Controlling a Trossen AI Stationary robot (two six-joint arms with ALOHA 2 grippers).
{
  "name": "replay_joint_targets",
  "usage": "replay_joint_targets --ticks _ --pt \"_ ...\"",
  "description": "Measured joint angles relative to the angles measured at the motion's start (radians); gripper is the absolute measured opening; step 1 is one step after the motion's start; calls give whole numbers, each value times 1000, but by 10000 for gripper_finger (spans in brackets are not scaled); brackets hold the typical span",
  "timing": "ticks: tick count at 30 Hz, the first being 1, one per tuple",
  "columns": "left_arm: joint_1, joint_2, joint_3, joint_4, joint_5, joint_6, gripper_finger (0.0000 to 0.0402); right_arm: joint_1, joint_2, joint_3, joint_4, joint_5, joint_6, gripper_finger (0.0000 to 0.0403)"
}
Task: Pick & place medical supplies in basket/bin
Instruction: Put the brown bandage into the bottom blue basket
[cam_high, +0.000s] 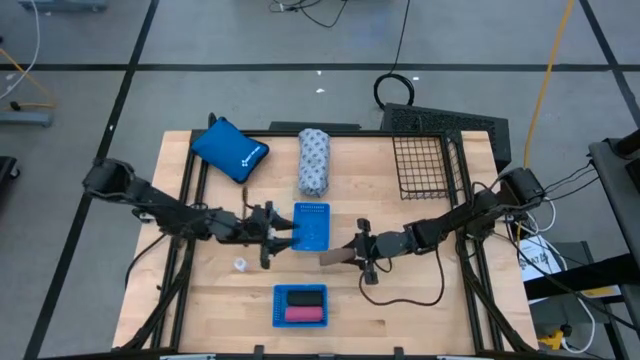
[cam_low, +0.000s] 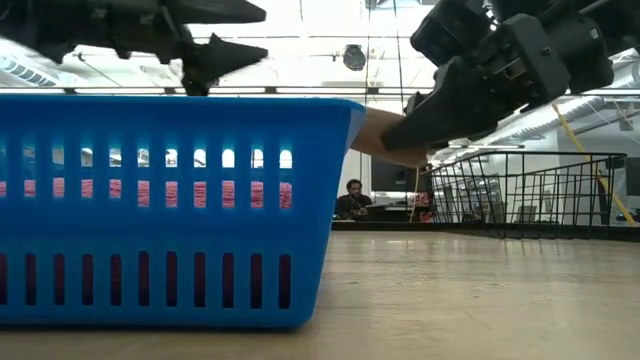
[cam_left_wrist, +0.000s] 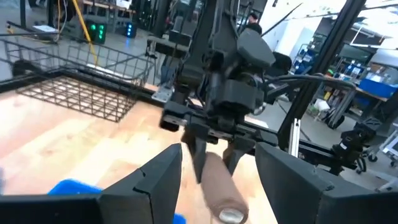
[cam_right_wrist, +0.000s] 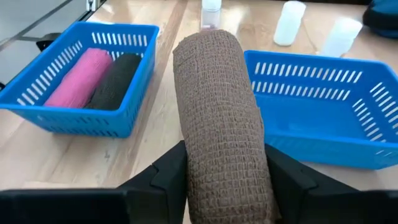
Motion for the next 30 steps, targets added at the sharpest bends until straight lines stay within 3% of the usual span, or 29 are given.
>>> replay_joint_targets --ticks 4,10,14,21,30 --pt "1 90 125 -148 7 0 233 -11 0 0 9 -1 0 147" --pt "23 178 425 -720 27 -36 286 -18 0 0 11 -1 0 150" --pt "29 248 613 -951 38 -34 304 -18 0 0 10 1 0 148" --pt "31 398 859 -1104 132 109 310 -18 0 0 18 2 0 146" --pt "44 563 980 -1177 163 180 288 -18 0 0 19 2 -3 147"
